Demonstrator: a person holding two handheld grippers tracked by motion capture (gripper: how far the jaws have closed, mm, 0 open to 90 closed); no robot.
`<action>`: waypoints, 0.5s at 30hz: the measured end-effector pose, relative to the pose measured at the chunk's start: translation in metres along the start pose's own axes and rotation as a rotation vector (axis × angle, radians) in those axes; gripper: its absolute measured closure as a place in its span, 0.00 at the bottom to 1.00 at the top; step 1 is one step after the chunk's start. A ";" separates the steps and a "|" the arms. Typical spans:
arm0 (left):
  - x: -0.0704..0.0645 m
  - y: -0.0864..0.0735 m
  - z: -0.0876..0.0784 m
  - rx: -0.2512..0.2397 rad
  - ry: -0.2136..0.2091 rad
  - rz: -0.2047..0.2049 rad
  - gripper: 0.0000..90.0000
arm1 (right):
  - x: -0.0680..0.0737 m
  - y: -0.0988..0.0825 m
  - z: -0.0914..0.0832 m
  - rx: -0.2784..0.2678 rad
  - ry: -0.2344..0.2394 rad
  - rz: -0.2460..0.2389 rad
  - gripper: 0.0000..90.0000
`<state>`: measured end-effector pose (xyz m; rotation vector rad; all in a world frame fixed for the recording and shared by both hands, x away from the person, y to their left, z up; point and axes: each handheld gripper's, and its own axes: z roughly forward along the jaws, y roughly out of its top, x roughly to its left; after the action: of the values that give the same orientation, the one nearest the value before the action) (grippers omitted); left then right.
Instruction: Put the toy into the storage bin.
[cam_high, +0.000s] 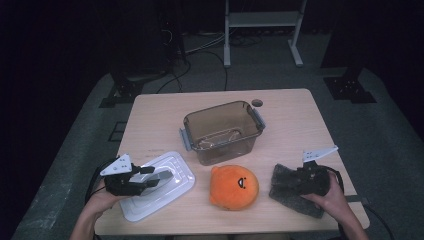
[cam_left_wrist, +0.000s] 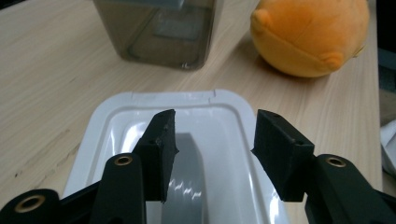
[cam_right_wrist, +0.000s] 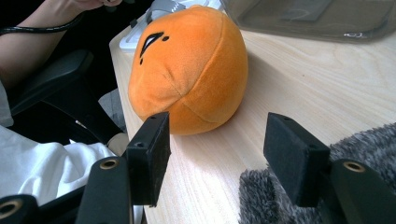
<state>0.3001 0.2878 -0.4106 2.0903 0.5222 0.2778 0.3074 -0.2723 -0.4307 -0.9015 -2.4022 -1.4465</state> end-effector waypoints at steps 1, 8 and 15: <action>-0.001 0.003 0.000 -0.008 -0.006 0.004 0.52 | 0.000 0.000 0.000 0.000 0.000 0.000 0.44; -0.009 0.018 0.004 -0.022 -0.010 0.011 0.41 | 0.001 -0.001 0.000 0.000 0.001 -0.001 0.44; -0.018 0.035 0.006 -0.052 -0.023 0.042 0.34 | 0.002 -0.002 0.001 0.007 0.003 0.000 0.44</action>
<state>0.2951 0.2585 -0.3840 2.0532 0.4527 0.2888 0.3053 -0.2710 -0.4319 -0.8965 -2.4042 -1.4372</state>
